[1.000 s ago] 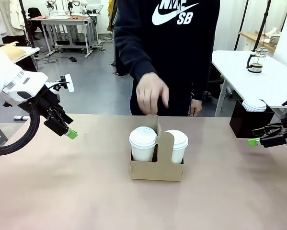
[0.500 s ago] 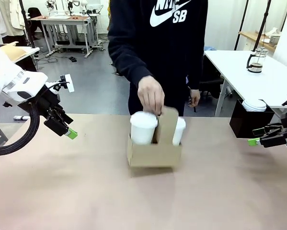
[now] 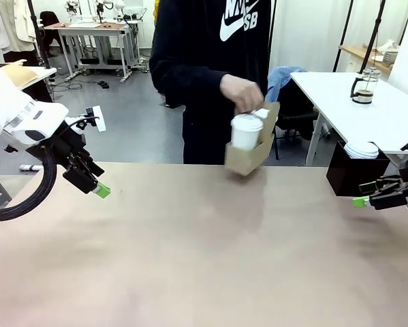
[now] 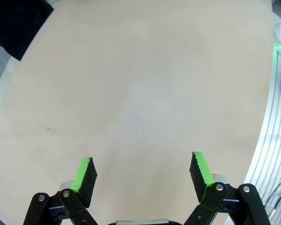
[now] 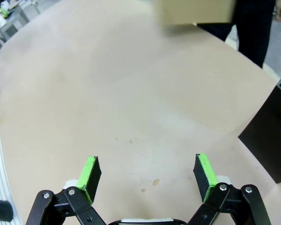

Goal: Pour a drink into a cup and package it in a carrier.
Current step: Insert the held 600 ml Paper Cup into the Cup Carrier.

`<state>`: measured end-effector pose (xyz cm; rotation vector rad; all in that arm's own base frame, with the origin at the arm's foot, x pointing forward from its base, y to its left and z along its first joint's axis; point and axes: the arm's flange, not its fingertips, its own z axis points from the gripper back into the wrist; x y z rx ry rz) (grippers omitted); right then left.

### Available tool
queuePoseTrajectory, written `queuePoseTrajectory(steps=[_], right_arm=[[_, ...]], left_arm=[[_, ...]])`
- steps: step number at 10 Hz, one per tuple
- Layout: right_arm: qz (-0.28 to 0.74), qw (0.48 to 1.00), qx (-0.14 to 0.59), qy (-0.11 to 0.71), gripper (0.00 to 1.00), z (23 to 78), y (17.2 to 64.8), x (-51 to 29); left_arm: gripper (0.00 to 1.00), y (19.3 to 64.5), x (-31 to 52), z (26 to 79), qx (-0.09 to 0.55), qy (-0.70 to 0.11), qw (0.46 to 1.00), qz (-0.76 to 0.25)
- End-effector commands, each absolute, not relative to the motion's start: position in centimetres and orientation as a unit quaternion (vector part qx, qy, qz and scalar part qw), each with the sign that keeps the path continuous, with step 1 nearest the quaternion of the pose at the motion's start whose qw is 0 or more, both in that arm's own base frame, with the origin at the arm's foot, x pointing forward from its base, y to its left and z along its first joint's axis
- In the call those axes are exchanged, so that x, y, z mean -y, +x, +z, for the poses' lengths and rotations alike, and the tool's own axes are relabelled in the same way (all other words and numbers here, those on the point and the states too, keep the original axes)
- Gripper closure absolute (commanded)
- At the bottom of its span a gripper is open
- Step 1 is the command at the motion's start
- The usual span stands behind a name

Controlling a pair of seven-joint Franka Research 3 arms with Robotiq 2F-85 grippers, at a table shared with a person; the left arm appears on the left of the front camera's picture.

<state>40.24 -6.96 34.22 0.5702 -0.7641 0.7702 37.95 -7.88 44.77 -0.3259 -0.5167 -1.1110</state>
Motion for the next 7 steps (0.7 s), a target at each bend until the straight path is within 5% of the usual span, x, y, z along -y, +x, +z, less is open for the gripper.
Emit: queuePoseTrajectory(steps=[1, 7], right_arm=[[0.371, 0.812, 0.364, 0.267, 0.00, 34.33, 40.33, 7.15], [0.371, 0.812, 0.364, 0.267, 0.00, 34.33, 40.33, 7.15]], left_arm=[[0.00, 38.06, 7.97, 44.74, 0.249, -0.161, 0.804, -0.516], [0.00, 38.06, 7.97, 44.74, 0.249, -0.161, 0.804, -0.516]])
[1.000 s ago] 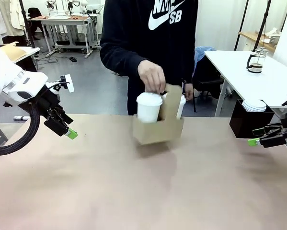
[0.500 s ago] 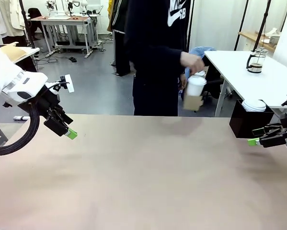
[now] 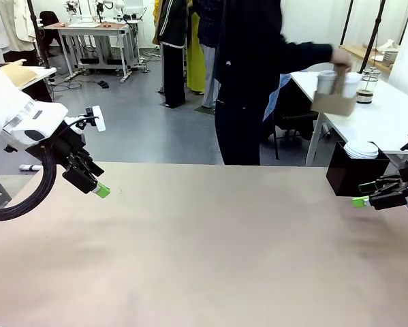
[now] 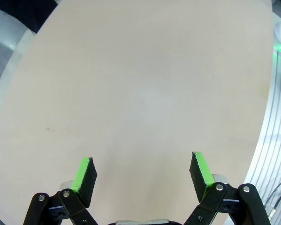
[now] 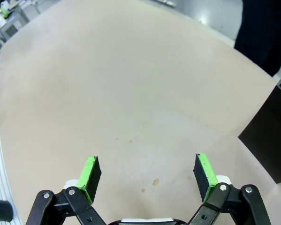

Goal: Pour a drink into a cup and package it in a carrier.
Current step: Insert the held 600 ml Paper Cup into the Cup Carrier.

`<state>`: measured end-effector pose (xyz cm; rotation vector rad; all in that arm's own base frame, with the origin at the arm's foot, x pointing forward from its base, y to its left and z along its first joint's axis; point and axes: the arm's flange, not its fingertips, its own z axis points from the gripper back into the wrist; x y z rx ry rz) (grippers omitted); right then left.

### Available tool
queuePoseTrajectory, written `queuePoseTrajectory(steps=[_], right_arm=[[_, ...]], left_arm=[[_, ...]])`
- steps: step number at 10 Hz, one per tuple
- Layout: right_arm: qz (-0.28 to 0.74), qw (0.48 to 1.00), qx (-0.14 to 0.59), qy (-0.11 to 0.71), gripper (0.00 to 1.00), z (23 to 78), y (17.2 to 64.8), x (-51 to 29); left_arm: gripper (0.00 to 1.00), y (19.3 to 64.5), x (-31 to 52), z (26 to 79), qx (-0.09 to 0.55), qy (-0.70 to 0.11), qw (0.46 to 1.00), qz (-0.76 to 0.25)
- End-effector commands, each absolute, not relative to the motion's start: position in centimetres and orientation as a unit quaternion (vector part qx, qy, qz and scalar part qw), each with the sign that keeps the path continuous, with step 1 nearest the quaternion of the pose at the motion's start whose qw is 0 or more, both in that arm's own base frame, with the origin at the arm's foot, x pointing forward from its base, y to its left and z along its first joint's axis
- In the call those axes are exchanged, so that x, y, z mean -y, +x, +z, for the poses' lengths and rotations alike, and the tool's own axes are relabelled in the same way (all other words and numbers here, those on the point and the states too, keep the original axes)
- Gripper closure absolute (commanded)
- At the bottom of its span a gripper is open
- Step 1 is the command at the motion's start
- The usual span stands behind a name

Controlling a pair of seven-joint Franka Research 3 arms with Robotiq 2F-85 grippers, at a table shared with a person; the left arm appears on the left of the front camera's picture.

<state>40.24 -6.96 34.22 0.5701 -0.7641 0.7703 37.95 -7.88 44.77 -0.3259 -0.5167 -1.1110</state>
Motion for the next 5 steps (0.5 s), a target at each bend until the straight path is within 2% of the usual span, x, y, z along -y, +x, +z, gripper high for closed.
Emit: queuePoseTrajectory(steps=[1, 5], right_arm=[[0.371, 0.812, 0.364, 0.267, 0.00, 34.33, 40.33, 7.15], [0.371, 0.812, 0.364, 0.267, 0.00, 34.33, 40.33, 7.15]], left_arm=[[0.00, 38.06, 7.97, 44.74, 0.249, -0.161, 0.804, -0.516], [0.00, 38.06, 7.97, 44.74, 0.249, -0.161, 0.804, -0.516]])
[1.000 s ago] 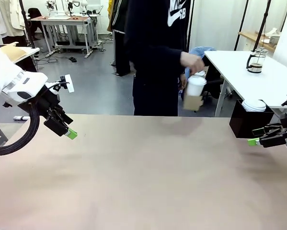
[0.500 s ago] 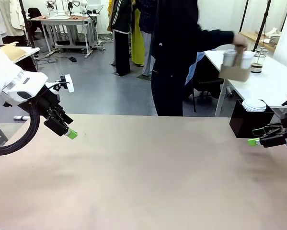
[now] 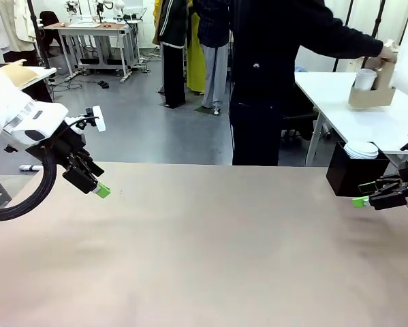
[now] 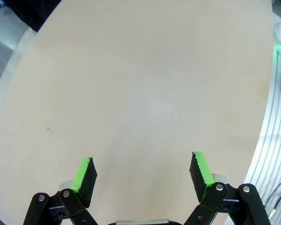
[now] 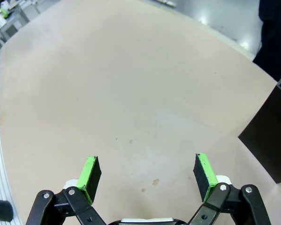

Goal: Pour a drink into a cup and package it in a carrier.
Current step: Insert the held 600 ml Paper Cup into the Cup Carrier.

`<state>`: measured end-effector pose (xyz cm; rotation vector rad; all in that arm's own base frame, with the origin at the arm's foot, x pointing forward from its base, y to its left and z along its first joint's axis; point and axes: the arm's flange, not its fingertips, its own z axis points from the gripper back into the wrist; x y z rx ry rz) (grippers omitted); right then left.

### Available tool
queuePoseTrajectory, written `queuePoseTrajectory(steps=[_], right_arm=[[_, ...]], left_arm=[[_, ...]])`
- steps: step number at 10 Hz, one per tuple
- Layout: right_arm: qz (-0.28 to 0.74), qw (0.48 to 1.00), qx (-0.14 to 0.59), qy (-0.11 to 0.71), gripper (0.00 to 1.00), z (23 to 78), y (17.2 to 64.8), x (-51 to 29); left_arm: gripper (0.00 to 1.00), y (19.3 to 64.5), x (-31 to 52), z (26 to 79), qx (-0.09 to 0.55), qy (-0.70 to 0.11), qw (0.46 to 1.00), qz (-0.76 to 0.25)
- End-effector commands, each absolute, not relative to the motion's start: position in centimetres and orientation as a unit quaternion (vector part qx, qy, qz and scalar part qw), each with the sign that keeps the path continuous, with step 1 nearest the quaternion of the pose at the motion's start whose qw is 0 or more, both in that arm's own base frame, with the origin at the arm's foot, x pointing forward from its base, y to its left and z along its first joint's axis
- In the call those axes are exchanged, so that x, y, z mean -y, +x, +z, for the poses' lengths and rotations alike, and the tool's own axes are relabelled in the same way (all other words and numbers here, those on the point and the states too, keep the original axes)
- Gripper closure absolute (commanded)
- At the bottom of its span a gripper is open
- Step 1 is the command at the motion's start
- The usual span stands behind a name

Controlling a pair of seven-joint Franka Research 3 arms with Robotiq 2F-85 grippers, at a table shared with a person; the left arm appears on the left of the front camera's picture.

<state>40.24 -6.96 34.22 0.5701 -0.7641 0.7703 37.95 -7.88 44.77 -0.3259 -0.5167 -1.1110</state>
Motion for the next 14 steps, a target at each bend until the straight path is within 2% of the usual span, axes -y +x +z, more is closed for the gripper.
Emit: queuePoseTrajectory(steps=[1, 14], right_arm=[[0.371, 0.812, 0.364, 0.267, 0.00, 34.33, 40.33, 7.15], [0.371, 0.812, 0.364, 0.267, 0.00, 34.33, 40.33, 7.15]], left_arm=[[0.00, 38.06, 7.97, 44.74, 0.249, -0.161, 0.804, -0.516], [0.00, 38.06, 7.97, 44.74, 0.249, -0.161, 0.804, -0.516]])
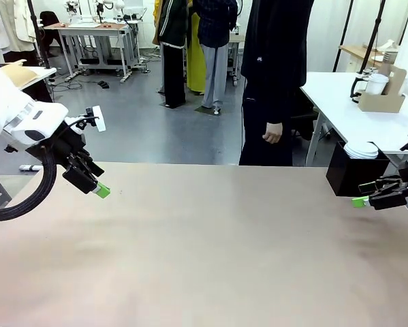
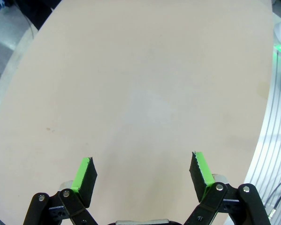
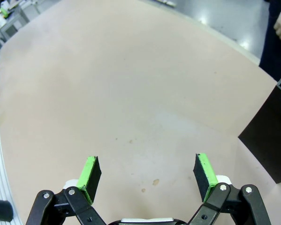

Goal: Pour a drink into a cup and package it in a carrier.
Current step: Insert the held 600 ml Paper Cup into the Cup Carrier.

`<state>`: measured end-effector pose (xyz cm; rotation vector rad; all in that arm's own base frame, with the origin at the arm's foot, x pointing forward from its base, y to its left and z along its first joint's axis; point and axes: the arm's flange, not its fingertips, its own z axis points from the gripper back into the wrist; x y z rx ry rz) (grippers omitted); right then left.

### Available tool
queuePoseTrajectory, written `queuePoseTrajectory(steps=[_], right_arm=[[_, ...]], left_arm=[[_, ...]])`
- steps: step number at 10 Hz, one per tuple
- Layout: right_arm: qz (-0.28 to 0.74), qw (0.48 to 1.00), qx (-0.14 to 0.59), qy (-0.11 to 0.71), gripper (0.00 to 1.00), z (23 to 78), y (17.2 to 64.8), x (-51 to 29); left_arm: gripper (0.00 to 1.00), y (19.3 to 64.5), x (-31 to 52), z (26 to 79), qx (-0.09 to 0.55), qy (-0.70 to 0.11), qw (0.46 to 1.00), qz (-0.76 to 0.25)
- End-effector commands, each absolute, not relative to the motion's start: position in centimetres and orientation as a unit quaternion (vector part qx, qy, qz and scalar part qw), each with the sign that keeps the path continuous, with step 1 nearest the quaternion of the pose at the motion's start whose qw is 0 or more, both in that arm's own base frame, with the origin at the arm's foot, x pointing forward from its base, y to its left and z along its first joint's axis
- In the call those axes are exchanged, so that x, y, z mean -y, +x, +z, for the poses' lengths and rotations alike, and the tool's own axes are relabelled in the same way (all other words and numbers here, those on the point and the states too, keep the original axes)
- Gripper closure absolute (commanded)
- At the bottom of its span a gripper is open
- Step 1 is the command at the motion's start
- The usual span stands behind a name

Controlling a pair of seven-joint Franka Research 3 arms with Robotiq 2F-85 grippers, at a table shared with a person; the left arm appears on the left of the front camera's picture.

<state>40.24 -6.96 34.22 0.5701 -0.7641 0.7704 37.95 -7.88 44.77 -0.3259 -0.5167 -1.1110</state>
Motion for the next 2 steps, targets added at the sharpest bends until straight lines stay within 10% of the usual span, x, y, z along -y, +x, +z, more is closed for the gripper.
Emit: queuePoseTrajectory(steps=[1, 2], right_arm=[[0.371, 0.812, 0.364, 0.267, 0.00, 34.33, 40.33, 7.15], [0.371, 0.812, 0.364, 0.267, 0.00, 34.33, 40.33, 7.15]], left_arm=[[0.00, 38.06, 7.97, 44.74, 0.249, -0.161, 0.804, -0.516], [0.00, 38.06, 7.97, 44.74, 0.249, -0.161, 0.804, -0.516]])
